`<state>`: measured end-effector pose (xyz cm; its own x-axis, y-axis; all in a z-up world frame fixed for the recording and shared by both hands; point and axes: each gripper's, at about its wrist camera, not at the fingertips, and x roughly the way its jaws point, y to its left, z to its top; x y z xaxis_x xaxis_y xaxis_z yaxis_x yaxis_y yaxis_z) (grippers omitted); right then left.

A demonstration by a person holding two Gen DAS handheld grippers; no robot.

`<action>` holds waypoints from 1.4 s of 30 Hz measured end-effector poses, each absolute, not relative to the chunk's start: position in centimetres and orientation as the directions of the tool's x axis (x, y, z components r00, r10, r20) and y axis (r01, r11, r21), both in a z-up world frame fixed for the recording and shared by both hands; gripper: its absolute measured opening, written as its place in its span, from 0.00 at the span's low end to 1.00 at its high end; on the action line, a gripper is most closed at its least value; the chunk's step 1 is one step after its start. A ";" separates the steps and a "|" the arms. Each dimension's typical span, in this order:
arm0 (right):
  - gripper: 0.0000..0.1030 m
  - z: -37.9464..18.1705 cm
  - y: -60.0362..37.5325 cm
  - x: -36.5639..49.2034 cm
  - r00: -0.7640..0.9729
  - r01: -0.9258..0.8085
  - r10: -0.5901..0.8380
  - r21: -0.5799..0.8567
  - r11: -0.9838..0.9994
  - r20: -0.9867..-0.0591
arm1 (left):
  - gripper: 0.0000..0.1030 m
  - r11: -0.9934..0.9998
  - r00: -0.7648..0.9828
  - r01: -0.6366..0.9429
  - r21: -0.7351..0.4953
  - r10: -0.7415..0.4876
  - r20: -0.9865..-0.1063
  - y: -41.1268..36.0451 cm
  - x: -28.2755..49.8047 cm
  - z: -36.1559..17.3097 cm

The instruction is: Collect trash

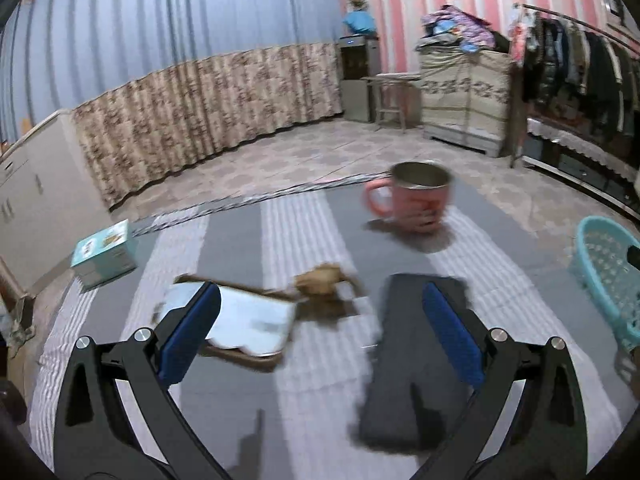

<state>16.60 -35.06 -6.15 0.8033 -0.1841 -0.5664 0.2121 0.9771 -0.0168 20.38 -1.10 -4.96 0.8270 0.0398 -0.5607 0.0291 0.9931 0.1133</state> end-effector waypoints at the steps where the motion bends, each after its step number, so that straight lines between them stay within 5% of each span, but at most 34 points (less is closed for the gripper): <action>1: 0.96 -6.4 -34.7 16.7 0.802 0.206 -0.173 -0.007 0.979 -0.572 | 0.95 0.994 0.820 0.019 0.108 0.046 -0.570 0.1 20.6 -5.1; 12: 0.96 -7.8 -31.9 17.4 0.773 0.177 -0.128 0.018 0.984 -0.621 | 0.94 1.000 0.738 -0.029 0.003 0.024 -0.674 8.4 21.6 -7.9; 21: 0.96 -8.3 -32.5 17.8 0.763 0.182 -0.114 0.042 0.982 -0.636 | 0.76 1.000 0.676 0.022 -0.013 -0.024 -0.736 7.0 23.2 -10.0; 42: 0.96 -8.7 -33.4 18.2 0.748 0.200 -0.100 0.079 0.977 -0.656 | 0.76 0.995 0.728 0.044 0.091 0.030 -0.685 5.4 26.8 -7.9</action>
<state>18.20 -33.36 -8.73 0.7483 -0.1004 -0.6557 0.2003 0.9766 0.0790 26.80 5.43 -7.94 0.7280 0.0304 -0.6848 0.0441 0.9949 0.0910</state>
